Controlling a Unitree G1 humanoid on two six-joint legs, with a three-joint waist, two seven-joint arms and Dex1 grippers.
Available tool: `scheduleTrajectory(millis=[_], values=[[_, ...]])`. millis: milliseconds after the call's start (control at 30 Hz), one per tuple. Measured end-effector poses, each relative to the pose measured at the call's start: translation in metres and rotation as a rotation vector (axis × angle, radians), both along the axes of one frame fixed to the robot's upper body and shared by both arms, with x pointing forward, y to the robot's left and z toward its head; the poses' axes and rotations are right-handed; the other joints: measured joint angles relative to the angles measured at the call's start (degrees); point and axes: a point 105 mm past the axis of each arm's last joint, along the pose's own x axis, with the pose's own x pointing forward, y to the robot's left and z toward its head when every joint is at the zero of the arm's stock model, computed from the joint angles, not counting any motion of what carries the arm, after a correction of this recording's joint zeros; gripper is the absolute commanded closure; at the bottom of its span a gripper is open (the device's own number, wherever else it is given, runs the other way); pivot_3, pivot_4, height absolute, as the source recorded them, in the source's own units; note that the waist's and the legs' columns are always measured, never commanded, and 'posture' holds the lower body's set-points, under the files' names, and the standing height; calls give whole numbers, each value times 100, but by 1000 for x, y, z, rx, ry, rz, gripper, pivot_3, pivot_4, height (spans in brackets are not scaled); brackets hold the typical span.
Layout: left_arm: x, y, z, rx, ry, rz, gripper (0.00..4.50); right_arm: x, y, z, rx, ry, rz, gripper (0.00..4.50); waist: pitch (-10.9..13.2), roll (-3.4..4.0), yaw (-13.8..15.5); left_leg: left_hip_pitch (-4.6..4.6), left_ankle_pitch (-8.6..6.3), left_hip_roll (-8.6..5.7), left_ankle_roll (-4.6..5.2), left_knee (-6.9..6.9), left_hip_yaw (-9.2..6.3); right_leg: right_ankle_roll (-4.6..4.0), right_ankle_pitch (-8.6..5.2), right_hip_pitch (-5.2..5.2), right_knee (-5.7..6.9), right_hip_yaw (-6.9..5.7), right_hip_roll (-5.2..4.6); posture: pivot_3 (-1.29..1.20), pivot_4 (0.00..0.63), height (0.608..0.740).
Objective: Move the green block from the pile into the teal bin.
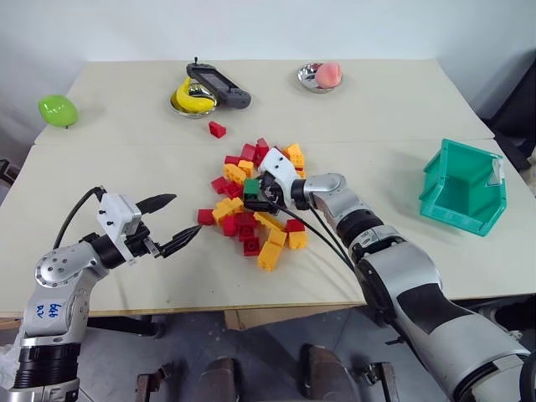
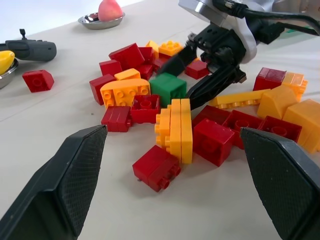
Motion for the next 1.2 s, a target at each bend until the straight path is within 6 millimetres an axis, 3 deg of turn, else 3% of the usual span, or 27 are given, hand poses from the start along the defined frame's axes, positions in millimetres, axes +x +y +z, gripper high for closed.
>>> scheduleTrajectory(millis=[67,100,267,467,533,633,867,1033,1200], values=[[0,0,0,-1,1,4,0,0,0,2,12,-6,4,2315,0,0,-8,0,0,0,0,0,0,0,0,0,0,0,0,0,150,740],[0,0,-1,-2,2,6,0,0,0,3,18,-6,2,2449,0,0,-13,0,0,0,0,0,0,0,0,0,0,0,0,0,150,740],[0,-4,-4,-18,8,-4,0,5,-7,11,50,-52,-27,2442,0,0,-23,0,0,0,0,0,0,0,0,0,1,0,0,0,150,740],[8,-33,2,-57,-11,-94,0,11,-49,46,145,-179,-50,2442,0,0,63,-2,0,-1,0,6,1,0,0,1,-1,0,-1,0,150,740],[12,-47,5,-89,-10,-130,0,14,-75,61,224,-196,-123,2442,0,0,101,-4,0,-1,0,7,-1,0,0,1,0,-1,-1,0,150,740],[17,-72,10,-140,-7,-205,0,9,-129,85,292,-264,-252,2442,0,0,192,-6,-1,-1,0,10,0,0,0,2,-3,-2,-1,0,150,740],[26,-138,27,-255,-33,-386,0,-37,-252,116,261,-436,-623,2442,0,0,293,-7,-1,-3,1,13,7,1,0,2,-2,-1,-2,0,150,740],[35,-176,26,-235,-30,-464,0,-61,-329,104,115,-451,-936,2442,0,0,389,-2,-2,-3,4,14,20,1,1,3,-6,4,-2,0,150,740],[40,-193,19,-161,-51,-481,0,-69,-372,76,19,-363,-1135,2442,-1,1,376,-1,-2,-3,4,12,24,1,1,3,-9,5,-2,0,150,740]])
